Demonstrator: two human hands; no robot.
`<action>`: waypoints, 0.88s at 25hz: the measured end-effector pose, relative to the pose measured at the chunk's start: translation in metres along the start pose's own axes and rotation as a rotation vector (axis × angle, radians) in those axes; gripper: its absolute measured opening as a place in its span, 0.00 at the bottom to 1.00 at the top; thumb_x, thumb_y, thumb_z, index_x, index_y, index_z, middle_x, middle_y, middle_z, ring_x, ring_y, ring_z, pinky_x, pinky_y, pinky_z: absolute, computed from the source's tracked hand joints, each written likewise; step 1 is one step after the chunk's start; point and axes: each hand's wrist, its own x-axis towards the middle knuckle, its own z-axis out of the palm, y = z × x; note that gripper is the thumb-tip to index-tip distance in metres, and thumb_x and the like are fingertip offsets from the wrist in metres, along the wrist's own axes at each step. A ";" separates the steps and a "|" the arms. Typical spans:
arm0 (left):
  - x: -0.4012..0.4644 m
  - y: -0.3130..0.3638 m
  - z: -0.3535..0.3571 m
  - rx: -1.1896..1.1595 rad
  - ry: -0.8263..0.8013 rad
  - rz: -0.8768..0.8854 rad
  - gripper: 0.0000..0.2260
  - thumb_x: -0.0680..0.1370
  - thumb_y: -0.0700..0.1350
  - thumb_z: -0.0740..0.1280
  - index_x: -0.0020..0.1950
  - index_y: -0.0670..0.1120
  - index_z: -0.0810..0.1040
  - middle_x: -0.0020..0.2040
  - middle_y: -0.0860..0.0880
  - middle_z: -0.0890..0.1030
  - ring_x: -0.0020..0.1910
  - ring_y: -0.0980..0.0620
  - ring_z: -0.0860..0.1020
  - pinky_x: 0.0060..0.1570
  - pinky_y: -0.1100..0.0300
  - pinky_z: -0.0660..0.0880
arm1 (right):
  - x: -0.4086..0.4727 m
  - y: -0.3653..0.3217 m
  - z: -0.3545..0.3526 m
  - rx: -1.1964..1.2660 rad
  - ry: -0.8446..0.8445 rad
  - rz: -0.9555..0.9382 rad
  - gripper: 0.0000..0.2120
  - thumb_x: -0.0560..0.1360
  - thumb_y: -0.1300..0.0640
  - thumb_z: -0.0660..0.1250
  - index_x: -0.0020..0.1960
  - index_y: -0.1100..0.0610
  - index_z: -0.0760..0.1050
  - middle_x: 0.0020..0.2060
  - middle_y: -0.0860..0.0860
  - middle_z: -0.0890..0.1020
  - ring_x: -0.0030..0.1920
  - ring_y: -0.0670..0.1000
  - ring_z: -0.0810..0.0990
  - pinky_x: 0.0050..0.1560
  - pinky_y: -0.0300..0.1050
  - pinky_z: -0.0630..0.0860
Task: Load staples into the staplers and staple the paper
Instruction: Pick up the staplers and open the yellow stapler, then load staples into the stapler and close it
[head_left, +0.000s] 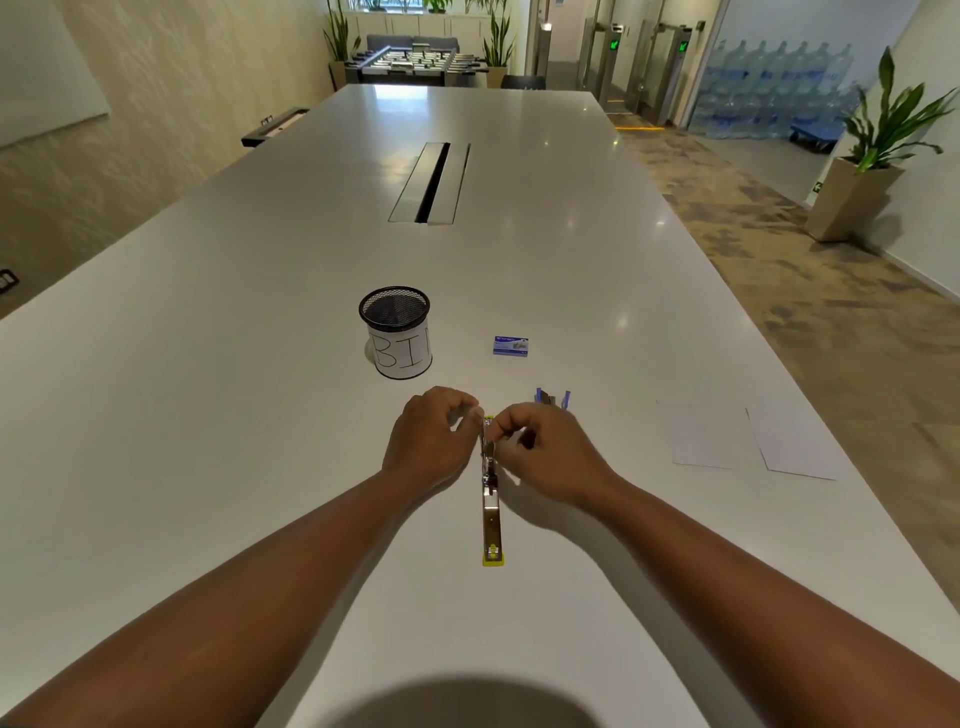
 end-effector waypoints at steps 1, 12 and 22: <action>0.004 -0.001 0.003 -0.008 0.003 -0.007 0.13 0.79 0.54 0.67 0.59 0.50 0.82 0.55 0.55 0.82 0.50 0.57 0.78 0.48 0.62 0.73 | 0.006 0.002 -0.005 -0.022 0.048 -0.005 0.06 0.71 0.61 0.67 0.41 0.54 0.83 0.36 0.43 0.83 0.34 0.40 0.79 0.40 0.42 0.77; 0.074 0.001 0.030 -0.170 0.019 -0.025 0.13 0.79 0.43 0.71 0.63 0.47 0.80 0.57 0.54 0.75 0.47 0.67 0.76 0.46 0.80 0.69 | 0.096 0.079 -0.055 0.257 0.257 0.313 0.09 0.79 0.63 0.65 0.53 0.56 0.83 0.50 0.51 0.85 0.47 0.43 0.83 0.50 0.39 0.76; 0.132 0.000 0.053 -0.072 -0.090 0.062 0.23 0.75 0.50 0.76 0.69 0.50 0.78 0.58 0.53 0.73 0.50 0.57 0.76 0.49 0.68 0.74 | 0.140 0.099 -0.044 -0.177 0.135 0.100 0.18 0.76 0.58 0.72 0.65 0.56 0.80 0.52 0.51 0.86 0.52 0.52 0.82 0.60 0.48 0.78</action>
